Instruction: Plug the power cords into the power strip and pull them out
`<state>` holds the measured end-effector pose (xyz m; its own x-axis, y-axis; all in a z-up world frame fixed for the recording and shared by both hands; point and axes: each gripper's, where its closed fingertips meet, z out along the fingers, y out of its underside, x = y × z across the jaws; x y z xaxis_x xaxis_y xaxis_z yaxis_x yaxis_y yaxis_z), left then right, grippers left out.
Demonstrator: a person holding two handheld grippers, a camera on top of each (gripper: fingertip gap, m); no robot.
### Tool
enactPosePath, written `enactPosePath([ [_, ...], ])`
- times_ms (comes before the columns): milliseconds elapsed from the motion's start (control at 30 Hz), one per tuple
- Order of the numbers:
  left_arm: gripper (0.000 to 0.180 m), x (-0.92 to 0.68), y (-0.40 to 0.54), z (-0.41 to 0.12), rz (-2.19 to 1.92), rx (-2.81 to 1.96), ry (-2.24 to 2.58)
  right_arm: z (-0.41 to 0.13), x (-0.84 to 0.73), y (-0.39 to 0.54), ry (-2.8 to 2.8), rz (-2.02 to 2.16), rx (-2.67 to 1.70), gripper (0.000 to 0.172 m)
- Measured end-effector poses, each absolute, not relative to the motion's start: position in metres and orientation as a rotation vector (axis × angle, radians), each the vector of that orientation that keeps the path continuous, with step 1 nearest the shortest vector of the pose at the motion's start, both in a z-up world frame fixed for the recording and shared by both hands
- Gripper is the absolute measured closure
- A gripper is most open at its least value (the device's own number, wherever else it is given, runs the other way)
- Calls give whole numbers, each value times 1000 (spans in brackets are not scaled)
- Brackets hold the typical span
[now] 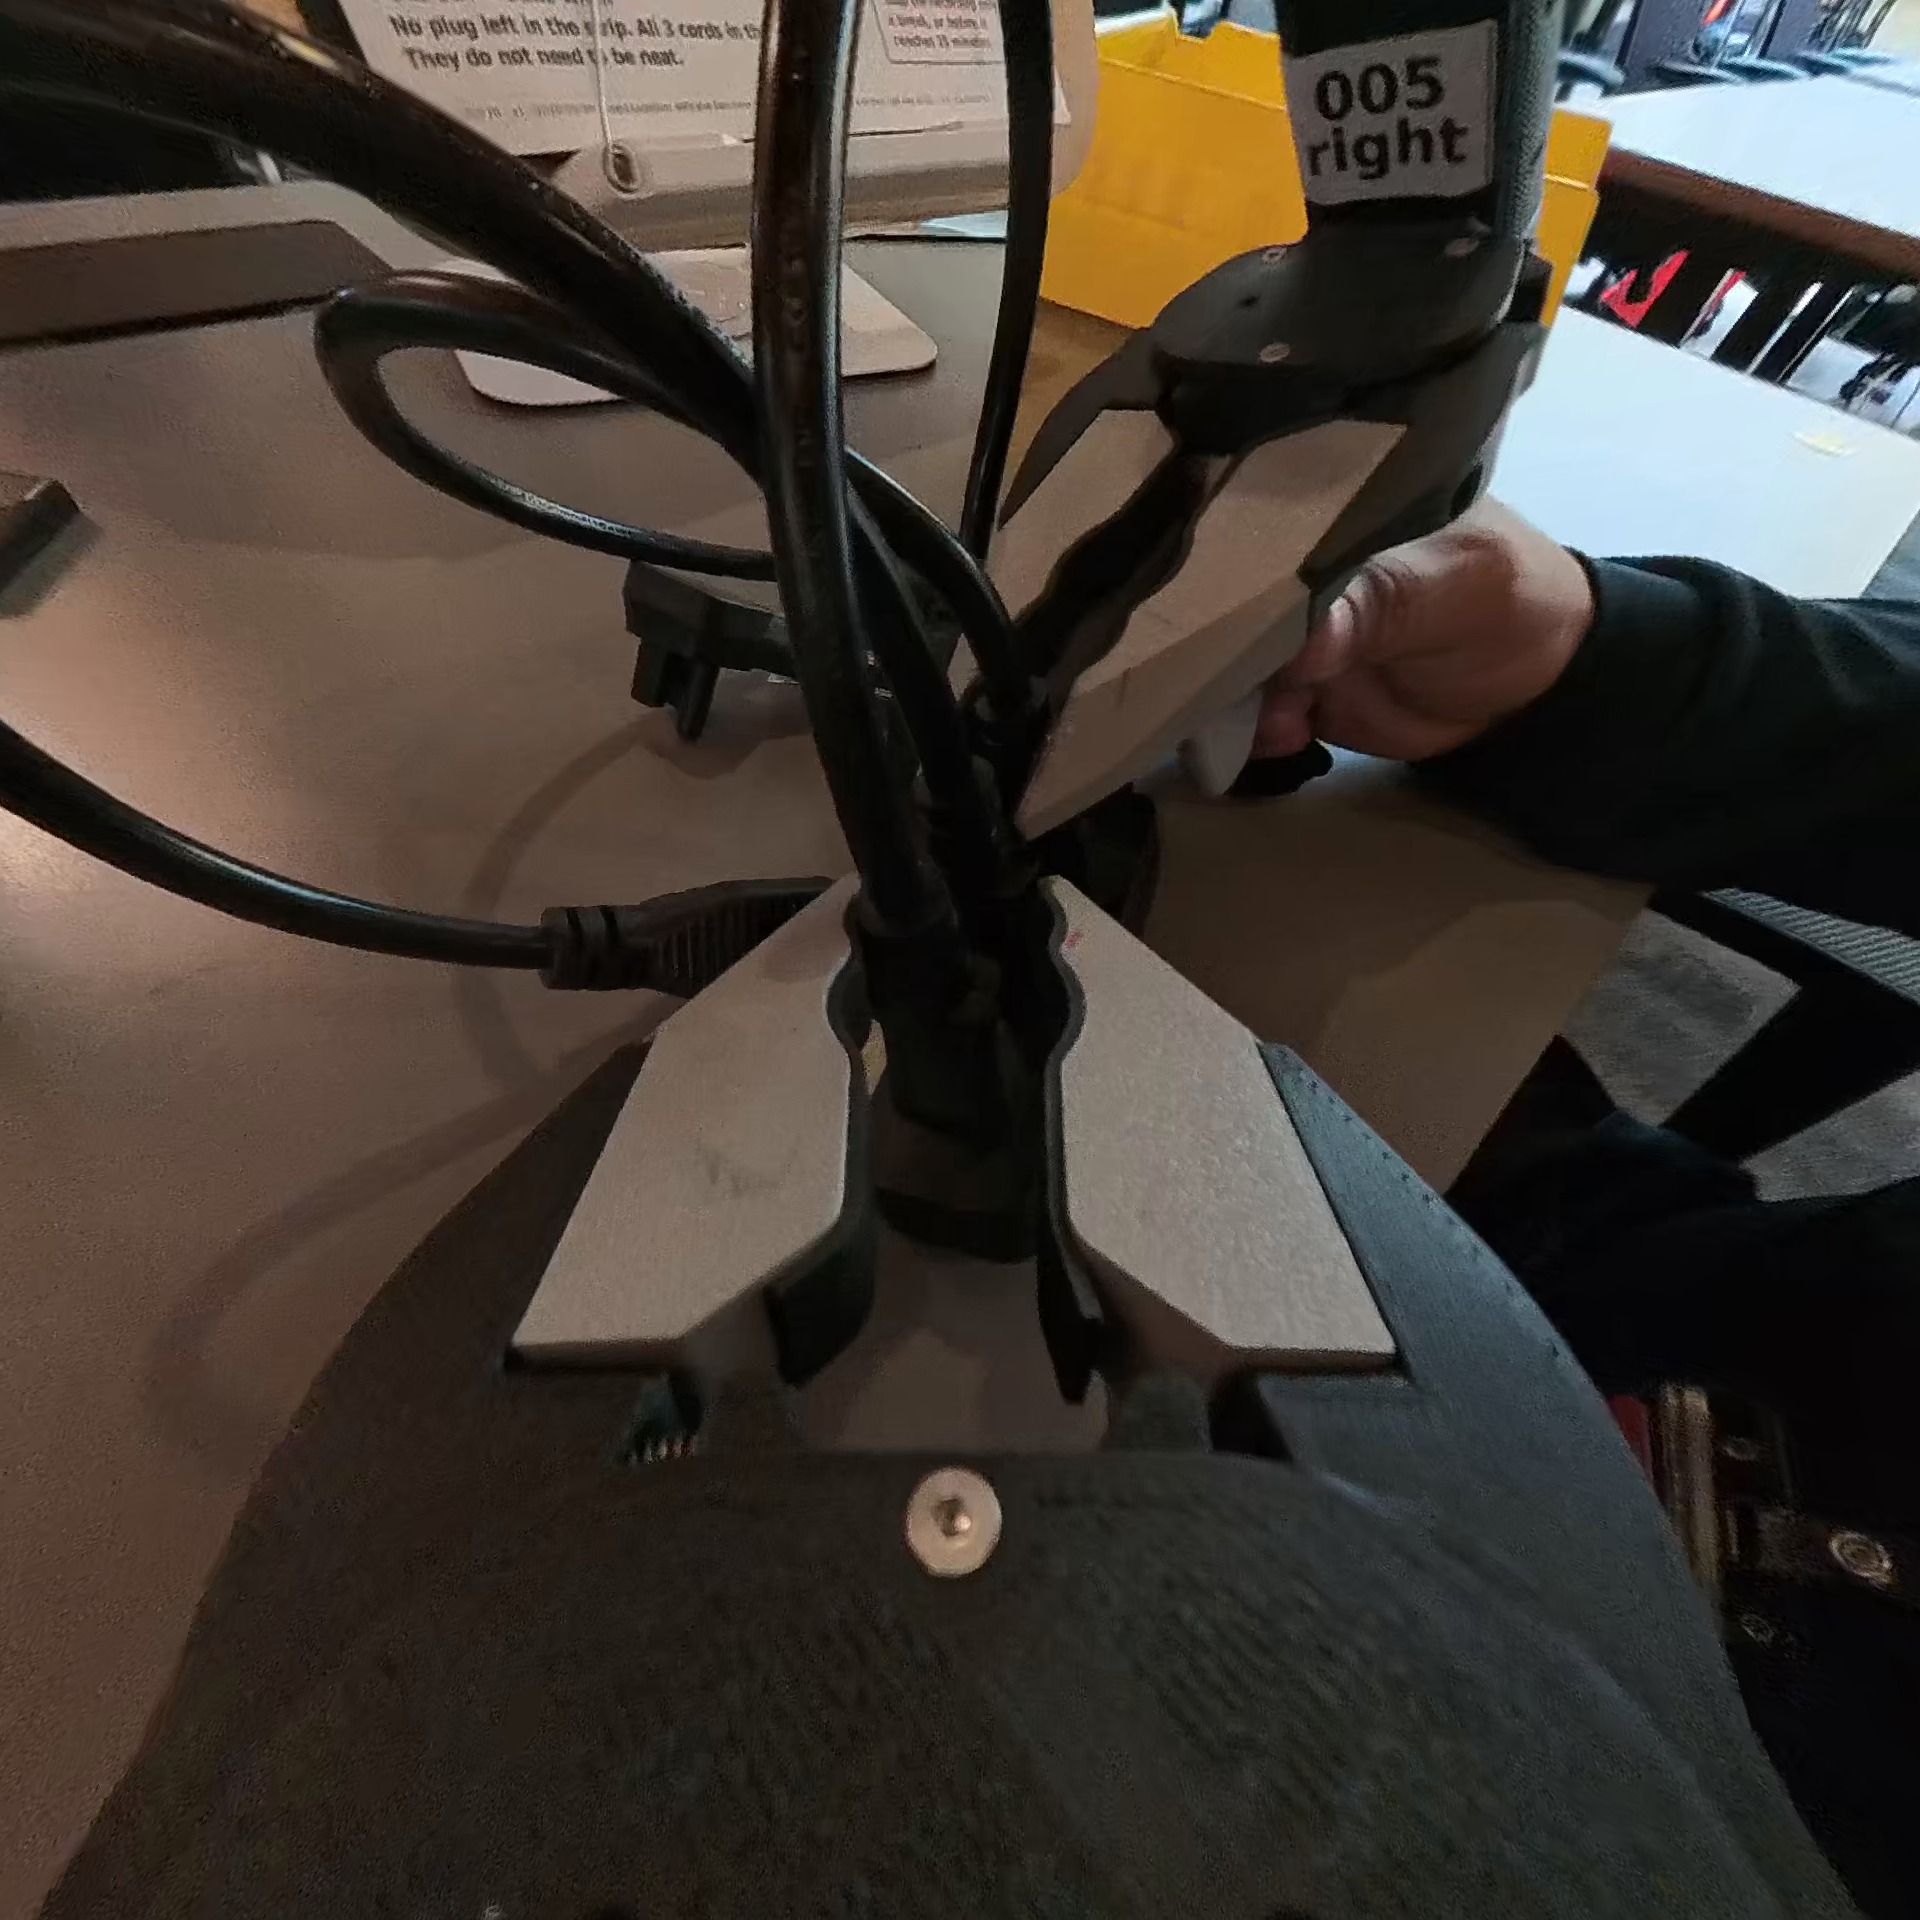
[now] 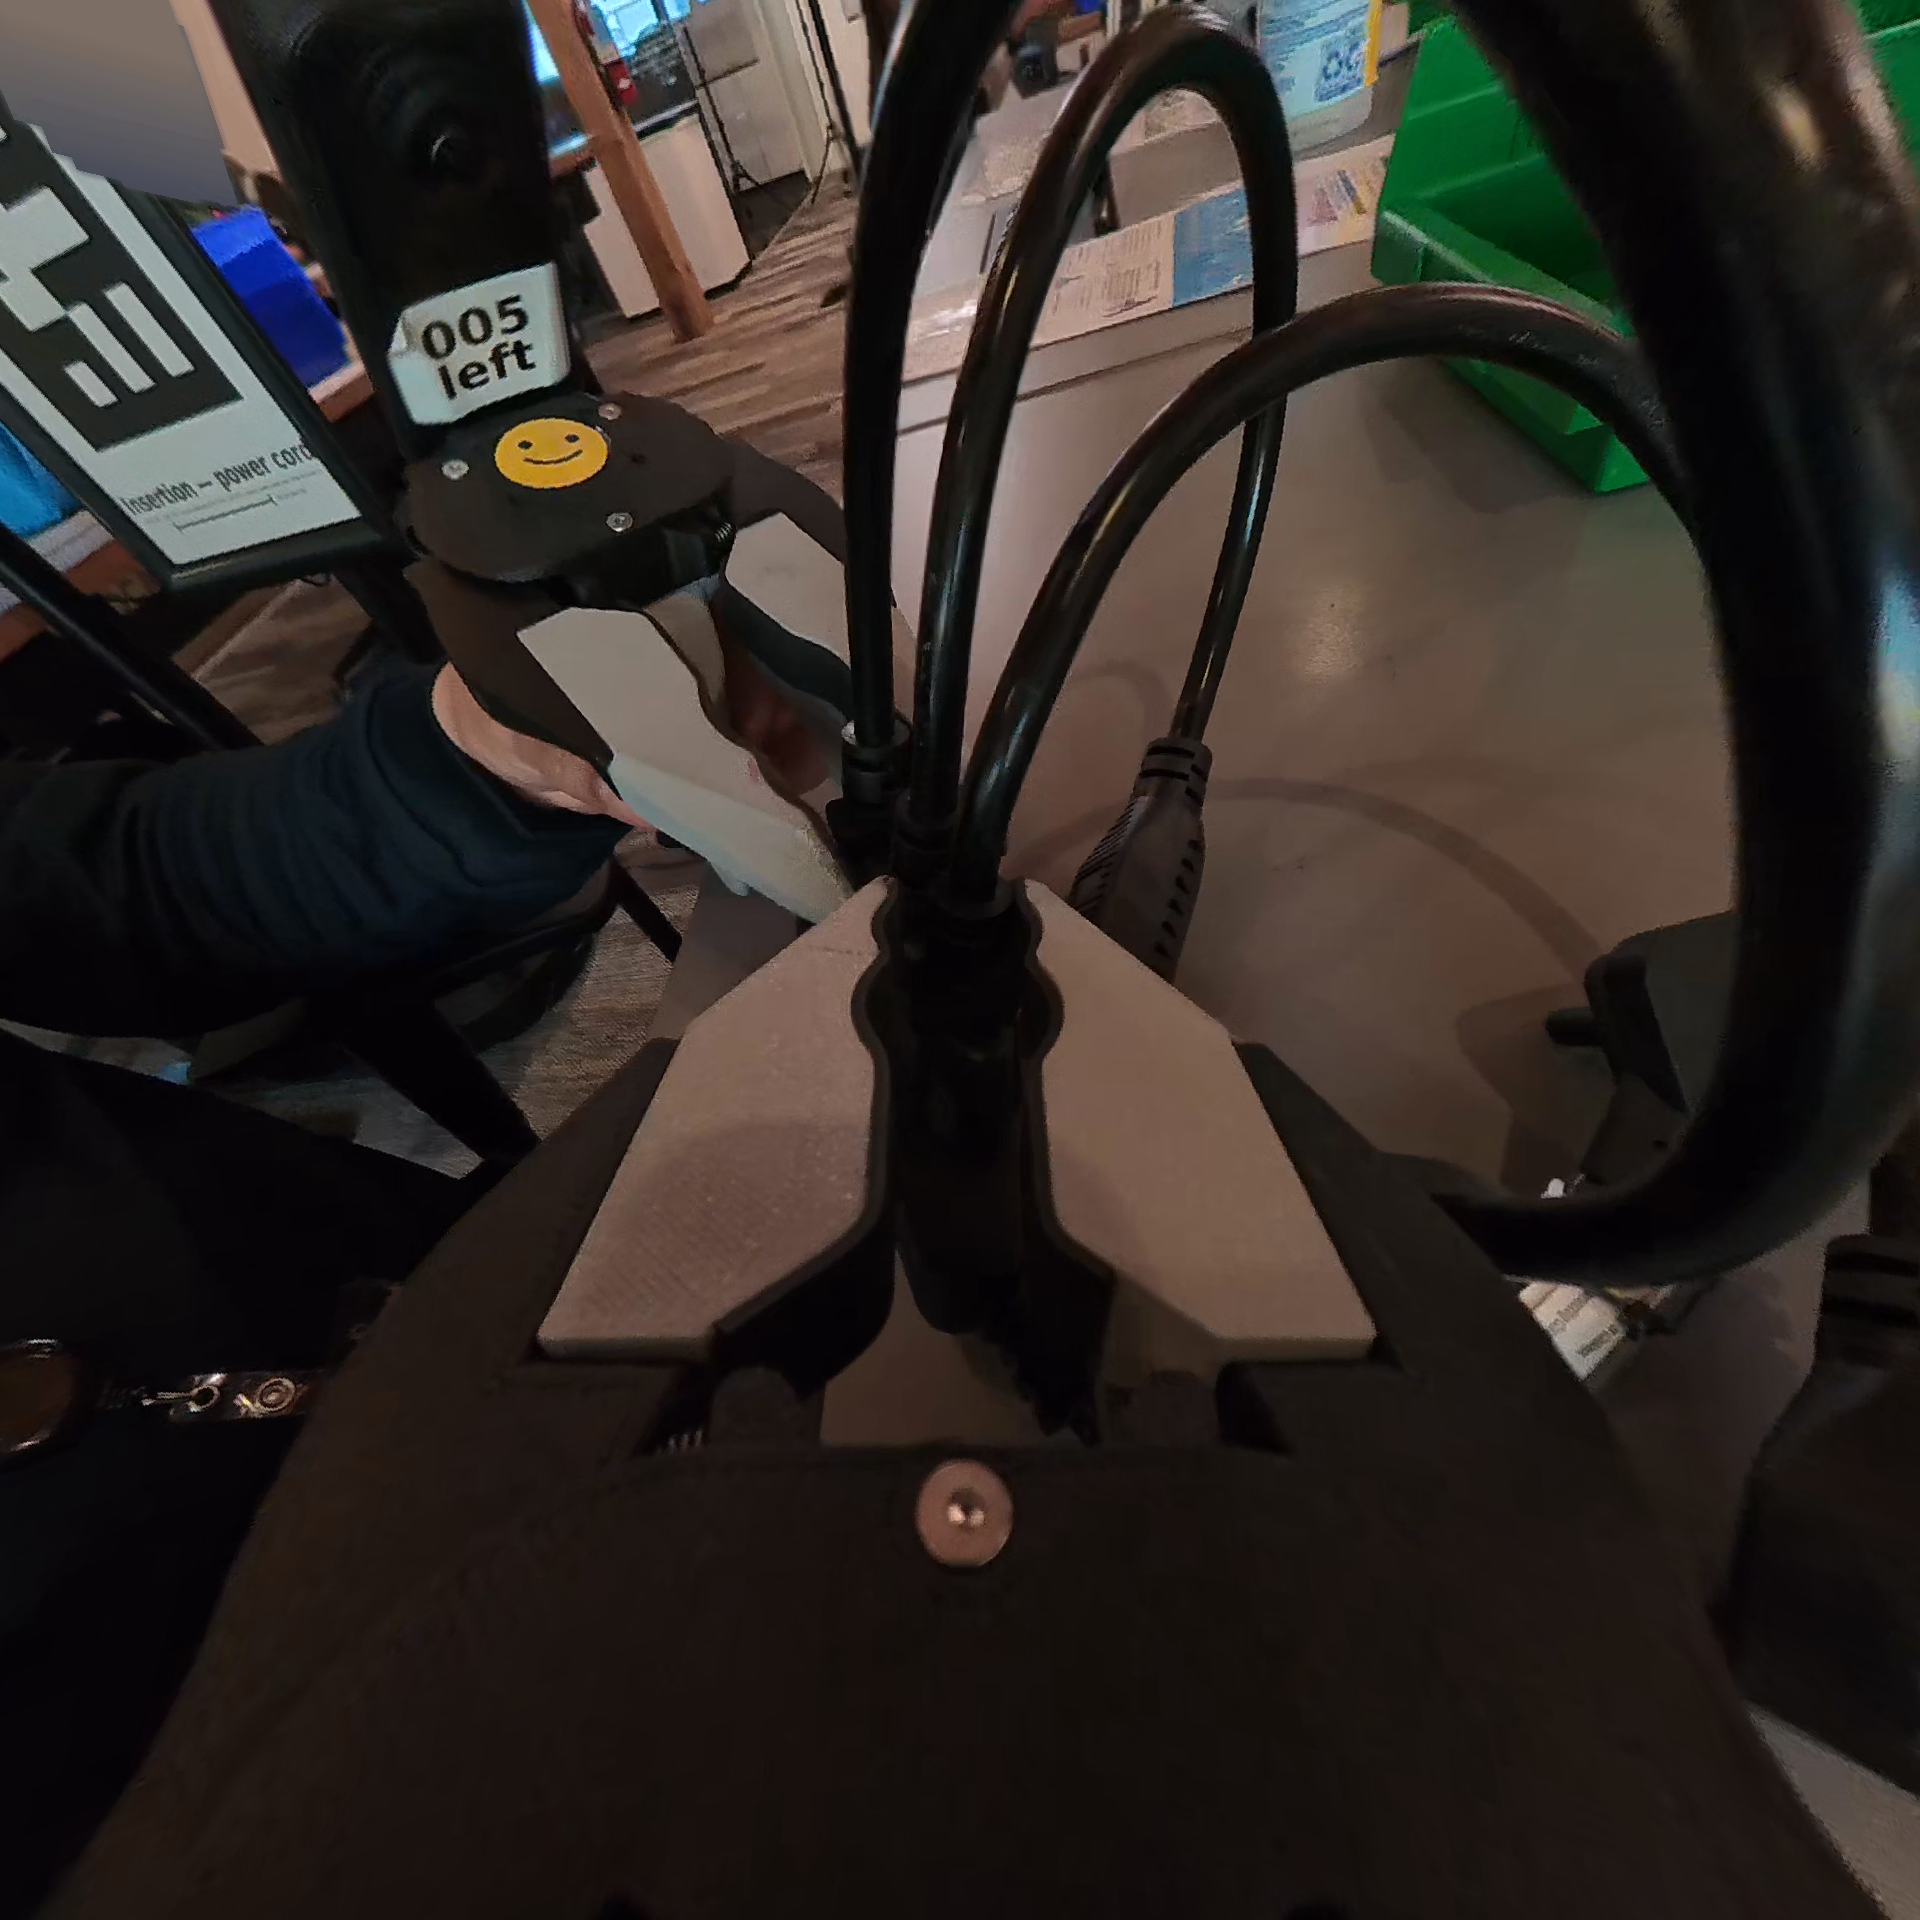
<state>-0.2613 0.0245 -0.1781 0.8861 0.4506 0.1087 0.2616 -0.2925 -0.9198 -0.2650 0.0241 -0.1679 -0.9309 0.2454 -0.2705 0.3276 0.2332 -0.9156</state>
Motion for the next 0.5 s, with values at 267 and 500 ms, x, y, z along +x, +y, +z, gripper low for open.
enactPosePath([
  [267, 156, -251, 28, -179, 194, -1917, -449, -165, -254, 23, 2421, -1819, 451, 156],
  [500, 157, -234, 41, -183, 233, -1979, -298, -162, -233, 22, 2508, -1757, 231, 153],
])
